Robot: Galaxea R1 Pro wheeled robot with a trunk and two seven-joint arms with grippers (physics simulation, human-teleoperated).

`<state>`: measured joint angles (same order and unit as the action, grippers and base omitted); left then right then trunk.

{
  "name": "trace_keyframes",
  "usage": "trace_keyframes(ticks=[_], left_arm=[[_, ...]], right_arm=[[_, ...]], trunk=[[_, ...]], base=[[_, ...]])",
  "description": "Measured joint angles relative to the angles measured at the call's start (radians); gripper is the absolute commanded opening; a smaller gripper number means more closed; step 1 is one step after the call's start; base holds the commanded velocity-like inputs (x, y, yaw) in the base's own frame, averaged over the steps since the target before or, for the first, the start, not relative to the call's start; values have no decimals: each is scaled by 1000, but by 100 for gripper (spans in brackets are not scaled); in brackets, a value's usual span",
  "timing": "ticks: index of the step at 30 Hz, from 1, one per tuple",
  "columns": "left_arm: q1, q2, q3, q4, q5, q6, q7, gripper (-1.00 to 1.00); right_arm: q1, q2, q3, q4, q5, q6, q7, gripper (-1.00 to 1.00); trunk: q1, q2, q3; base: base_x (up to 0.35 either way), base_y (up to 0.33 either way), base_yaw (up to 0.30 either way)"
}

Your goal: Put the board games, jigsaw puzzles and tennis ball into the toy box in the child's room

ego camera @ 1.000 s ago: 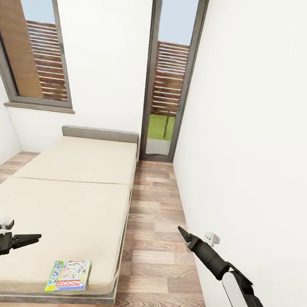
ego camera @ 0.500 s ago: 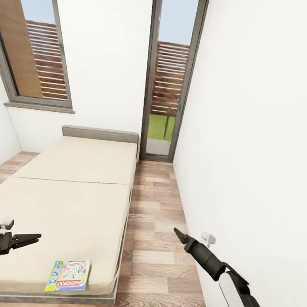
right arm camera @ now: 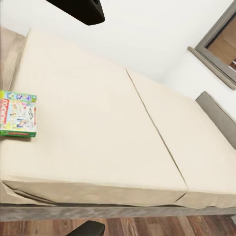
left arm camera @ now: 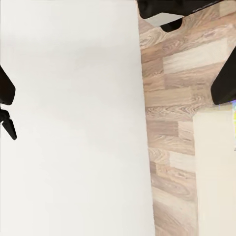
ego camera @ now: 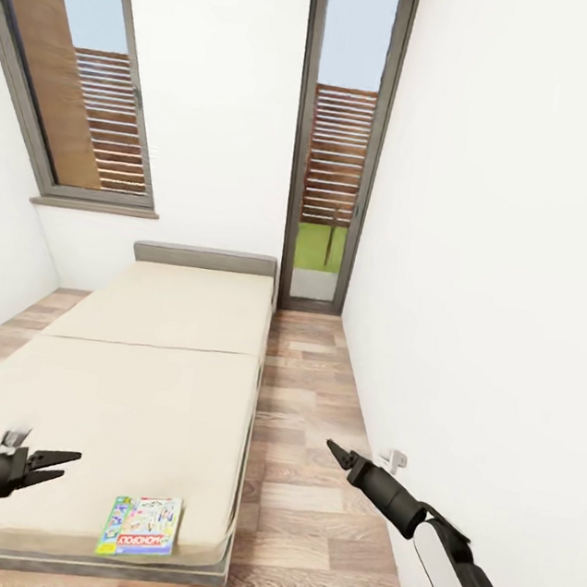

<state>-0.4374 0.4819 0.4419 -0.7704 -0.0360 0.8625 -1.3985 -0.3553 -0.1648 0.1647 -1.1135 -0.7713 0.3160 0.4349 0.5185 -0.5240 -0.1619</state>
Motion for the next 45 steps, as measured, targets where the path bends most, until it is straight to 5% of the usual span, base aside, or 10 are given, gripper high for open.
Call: trace_keyframes(ticks=[8,45], left_arm=[[0,-10,0,5,6,3,69,100],[-1,-42,-4,5,10,3,72,100]], right_arm=[[0,10,0,-15,40,1,0,100],[0,12,-6,-76,40,1,0,100]], trunk=[[31,-56,-17],[173,-316,-132]], base=[[-155,0,154],[-5,0,11]])
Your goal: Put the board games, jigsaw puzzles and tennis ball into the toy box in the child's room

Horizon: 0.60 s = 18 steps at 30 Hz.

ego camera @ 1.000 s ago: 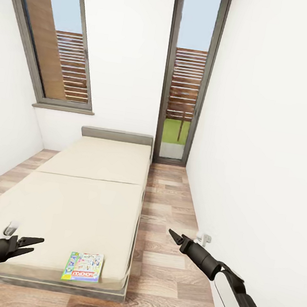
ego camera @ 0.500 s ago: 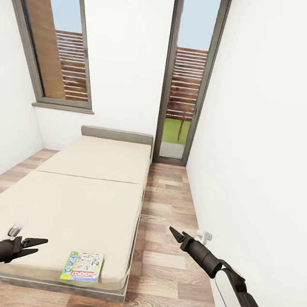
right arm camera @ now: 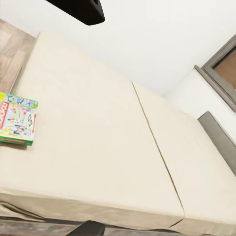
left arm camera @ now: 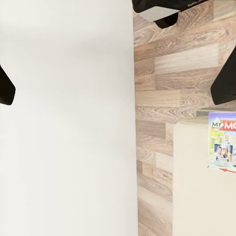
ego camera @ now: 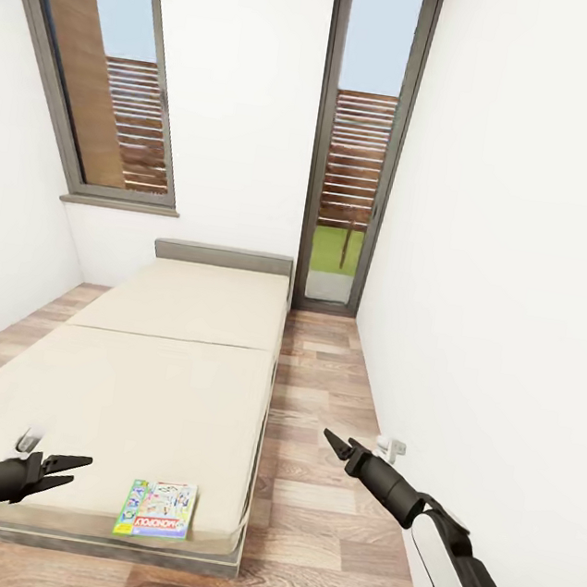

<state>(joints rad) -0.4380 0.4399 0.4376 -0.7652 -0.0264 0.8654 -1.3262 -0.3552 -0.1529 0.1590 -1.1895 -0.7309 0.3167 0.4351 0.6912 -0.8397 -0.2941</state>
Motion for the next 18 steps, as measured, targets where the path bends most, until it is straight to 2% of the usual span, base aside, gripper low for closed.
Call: trace_keyframes(ticks=[12,18], left_arm=[[0,0,0,0,0,0,0,100],[0,1,1,0,1,2,-5,100]], right_arm=[[0,0,1,-12,0,-1,1,100],[0,-1,-2,-48,-8,5,0,100]], trunk=[[46,-84,-38],[69,-126,-57]], base=[[0,0,0],[0,0,0]])
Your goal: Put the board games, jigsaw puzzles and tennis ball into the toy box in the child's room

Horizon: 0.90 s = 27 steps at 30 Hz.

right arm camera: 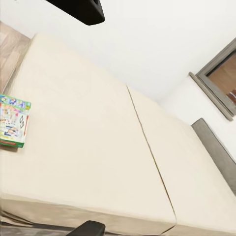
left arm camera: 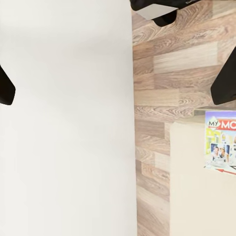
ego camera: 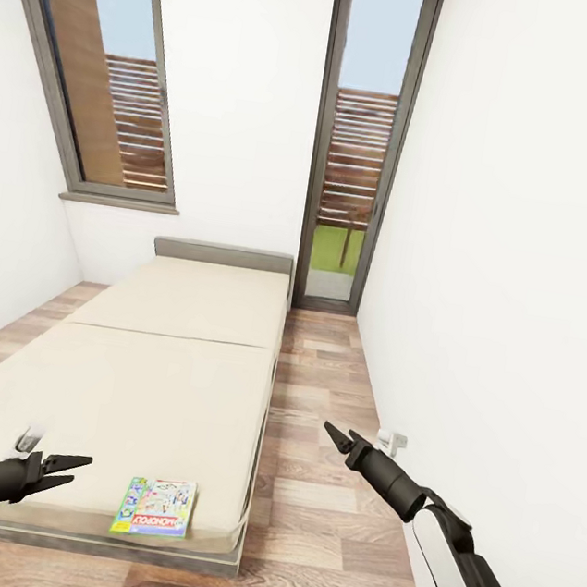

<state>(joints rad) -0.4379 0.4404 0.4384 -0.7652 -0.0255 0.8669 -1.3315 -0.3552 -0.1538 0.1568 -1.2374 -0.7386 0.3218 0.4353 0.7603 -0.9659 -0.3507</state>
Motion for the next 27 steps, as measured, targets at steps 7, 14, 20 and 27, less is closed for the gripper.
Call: trace_keyframes(ticks=[7,14,20,27], left_arm=[[0,0,1,0,1,29,-5,100],[0,1,2,0,1,48,-7,100],[0,0,2,0,1,50,-9,100],[0,0,1,0,0,50,-9,100]], right_arm=[[0,1,0,-11,-4,5,-1,100],[0,1,0,-12,-5,6,-1,100],[0,1,1,-12,-4,6,-1,100],[0,1,1,-11,-1,6,-2,100]], trunk=[[27,-49,-22],[54,-98,-44],[77,-140,-63],[104,-189,-85]], base=[[0,0,0],[0,0,0],[0,0,0],[0,0,0]])
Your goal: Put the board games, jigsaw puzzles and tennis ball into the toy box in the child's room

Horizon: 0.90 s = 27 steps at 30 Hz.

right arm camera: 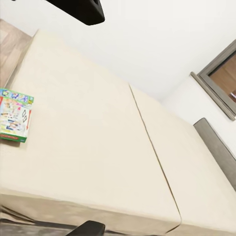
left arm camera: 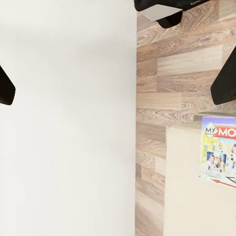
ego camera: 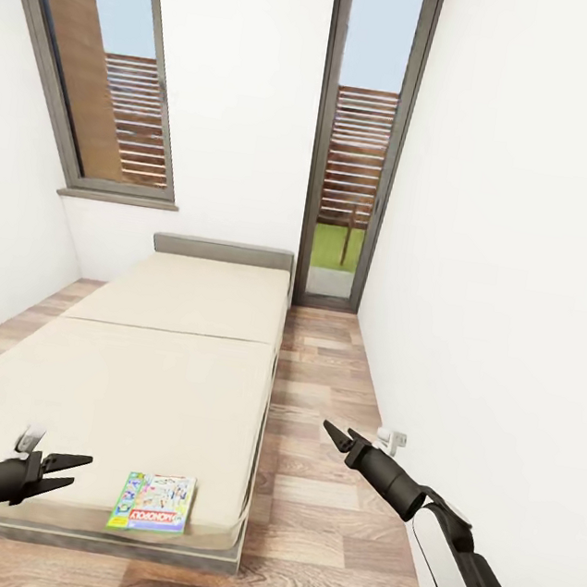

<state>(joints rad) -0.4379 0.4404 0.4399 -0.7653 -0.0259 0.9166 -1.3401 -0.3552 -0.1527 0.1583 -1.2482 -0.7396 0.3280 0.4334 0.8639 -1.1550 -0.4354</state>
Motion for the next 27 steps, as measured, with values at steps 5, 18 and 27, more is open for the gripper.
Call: trace_keyframes(ticks=[5,18,27], left_arm=[[0,0,-1,0,0,1,-1,100],[0,1,-5,46,-4,3,12,100],[-1,7,0,142,-4,1,18,100]], right_arm=[[0,0,-1,0,0,-1,0,100],[0,0,-1,0,-2,-4,2,100],[0,0,-3,-1,-6,-3,3,100]], trunk=[[19,-35,-16],[69,-126,-56],[104,-189,-85]], base=[[0,0,0],[0,0,0],[0,0,0]])
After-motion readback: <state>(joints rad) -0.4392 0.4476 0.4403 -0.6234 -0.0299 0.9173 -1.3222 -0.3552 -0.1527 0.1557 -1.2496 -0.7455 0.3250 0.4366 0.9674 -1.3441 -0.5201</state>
